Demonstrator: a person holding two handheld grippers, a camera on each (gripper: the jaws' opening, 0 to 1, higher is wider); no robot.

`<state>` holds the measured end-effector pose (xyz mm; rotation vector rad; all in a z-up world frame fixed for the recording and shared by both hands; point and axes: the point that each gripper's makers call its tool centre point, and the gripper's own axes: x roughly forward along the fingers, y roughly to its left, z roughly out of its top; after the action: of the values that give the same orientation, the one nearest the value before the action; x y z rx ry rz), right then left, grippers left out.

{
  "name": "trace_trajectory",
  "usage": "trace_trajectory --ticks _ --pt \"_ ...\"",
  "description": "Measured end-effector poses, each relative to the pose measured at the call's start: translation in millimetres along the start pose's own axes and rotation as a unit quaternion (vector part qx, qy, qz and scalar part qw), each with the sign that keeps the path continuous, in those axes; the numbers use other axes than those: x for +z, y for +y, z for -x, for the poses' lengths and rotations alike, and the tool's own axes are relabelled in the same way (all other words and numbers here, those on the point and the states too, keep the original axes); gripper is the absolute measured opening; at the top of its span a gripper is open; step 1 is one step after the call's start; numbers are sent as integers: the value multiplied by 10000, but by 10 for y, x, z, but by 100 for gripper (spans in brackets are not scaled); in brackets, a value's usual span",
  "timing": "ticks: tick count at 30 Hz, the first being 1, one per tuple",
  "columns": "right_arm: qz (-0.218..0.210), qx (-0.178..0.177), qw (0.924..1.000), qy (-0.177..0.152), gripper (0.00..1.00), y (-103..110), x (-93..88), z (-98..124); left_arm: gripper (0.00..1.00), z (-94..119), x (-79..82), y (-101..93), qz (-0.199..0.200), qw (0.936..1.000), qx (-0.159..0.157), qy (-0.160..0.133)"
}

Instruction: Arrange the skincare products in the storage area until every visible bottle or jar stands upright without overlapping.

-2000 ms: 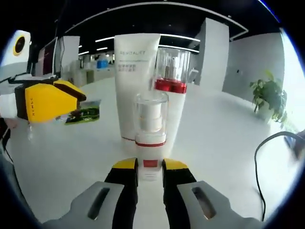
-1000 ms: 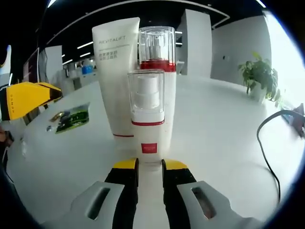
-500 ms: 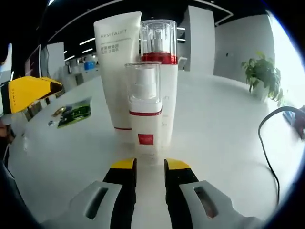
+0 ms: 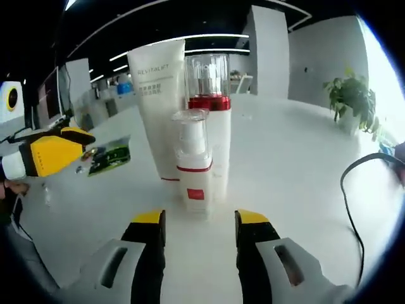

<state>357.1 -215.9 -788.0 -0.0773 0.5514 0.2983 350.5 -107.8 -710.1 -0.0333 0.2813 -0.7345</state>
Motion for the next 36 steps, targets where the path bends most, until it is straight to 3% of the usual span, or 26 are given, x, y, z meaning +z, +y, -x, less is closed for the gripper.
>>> trace_trajectory --ticks 10,16,22,27,36 --pt "315 111 9994 -135 75 107 209 171 48 226 -25 48 16 9998 148 148" --pt "581 320 9975 -255 88 212 357 290 71 366 34 144 -251 9985 484 37" --pt "814 518 9948 -331 98 325 460 418 76 462 41 134 -206 9988 420 119" --pt "885 659 9929 -433 99 409 525 510 84 537 58 146 -340 9982 489 121" --pt "1035 767 9903 -528 99 520 616 631 92 683 95 165 -92 9985 534 70"
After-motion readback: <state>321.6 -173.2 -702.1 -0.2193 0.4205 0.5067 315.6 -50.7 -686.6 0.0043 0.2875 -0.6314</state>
